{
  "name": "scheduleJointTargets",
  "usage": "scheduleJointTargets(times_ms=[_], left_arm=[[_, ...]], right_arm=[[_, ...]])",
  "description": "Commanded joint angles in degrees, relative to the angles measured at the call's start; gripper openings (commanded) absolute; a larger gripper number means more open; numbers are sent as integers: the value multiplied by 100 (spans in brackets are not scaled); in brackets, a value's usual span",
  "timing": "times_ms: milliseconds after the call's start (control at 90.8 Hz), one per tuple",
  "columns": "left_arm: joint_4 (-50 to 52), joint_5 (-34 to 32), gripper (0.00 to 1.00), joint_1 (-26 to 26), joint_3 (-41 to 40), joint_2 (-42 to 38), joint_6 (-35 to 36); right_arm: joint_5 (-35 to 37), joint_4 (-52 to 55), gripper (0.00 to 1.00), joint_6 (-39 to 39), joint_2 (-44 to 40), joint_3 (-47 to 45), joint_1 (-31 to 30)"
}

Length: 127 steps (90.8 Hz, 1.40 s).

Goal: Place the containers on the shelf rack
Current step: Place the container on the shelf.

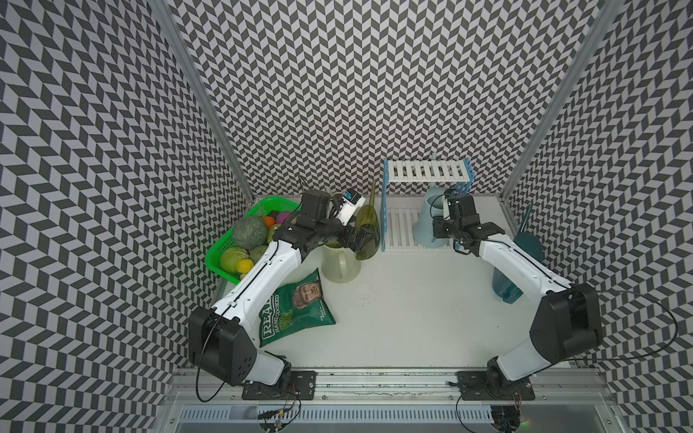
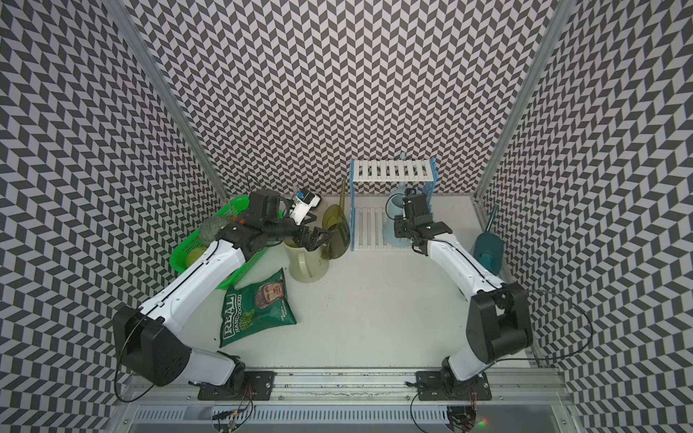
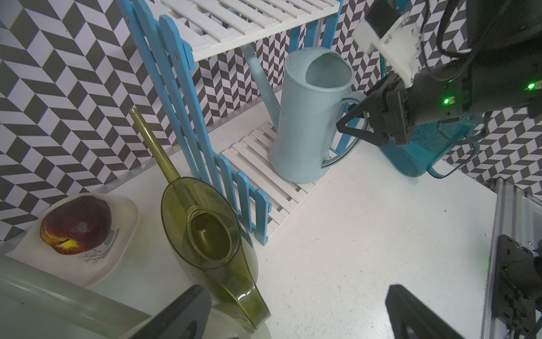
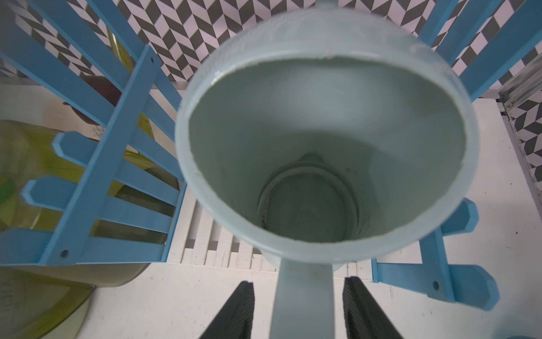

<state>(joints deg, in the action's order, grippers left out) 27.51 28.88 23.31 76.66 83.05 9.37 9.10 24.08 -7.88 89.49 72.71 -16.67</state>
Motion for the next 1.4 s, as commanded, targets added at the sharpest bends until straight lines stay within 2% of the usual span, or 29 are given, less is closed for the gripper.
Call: scheduleJointTargets(times_ms=[0, 121, 253, 330, 397, 562, 683, 870, 947, 1024, 1146, 1223, 1289, 1388], left_arm=[[504, -213, 100, -21, 214, -153, 153], [1008, -513, 100, -24, 371, -370, 295], [1640, -909, 100, -11, 524, -705, 341], [1917, -1436, 100, 28, 486, -892, 237], [2037, -2102, 100, 138, 385, -1028, -131], [2099, -2844, 100, 674, -202, -1526, -723], [2049, -2961, 100, 815, -638, -1787, -1227], [1848, -3085, 100, 935, -1073, -1640, -1870], [1711, -2814, 100, 954, -1195, -1475, -1896], [1632, -2890, 100, 965, -1176, -1176, -1957], [1567, -3248, 92, 948, -978, -788, -2101], [1476, -3357, 83, 880, -945, -647, -2070], [1423, -3360, 76, 760, -905, -544, -1982], [1394, -3272, 70, 418, -796, -369, -1885]], right_arm=[[-51, -55, 56, -30, -431, 143, 32], [-59, -6, 66, -33, -890, -22, 32], [-40, -202, 81, -37, -1505, -371, 32], [19, -300, 92, -39, -1842, -526, 36], [104, -286, 100, -51, -2082, -563, 32], [172, -159, 100, -135, -2368, -470, 32], [180, -32, 100, -203, -2456, -375, 32], [143, -149, 100, -333, -2598, -444, 32], [96, -191, 100, -318, -2649, -499, 32], [13, -356, 100, -334, -2753, -678, 32], [-91, -460, 100, -407, -2857, -859, 32], [-171, -411, 100, -408, -2867, -876, 32], [-215, -400, 100, -401, -2887, -900, 32], [-285, -428, 100, -422, -2935, -965, 26]])
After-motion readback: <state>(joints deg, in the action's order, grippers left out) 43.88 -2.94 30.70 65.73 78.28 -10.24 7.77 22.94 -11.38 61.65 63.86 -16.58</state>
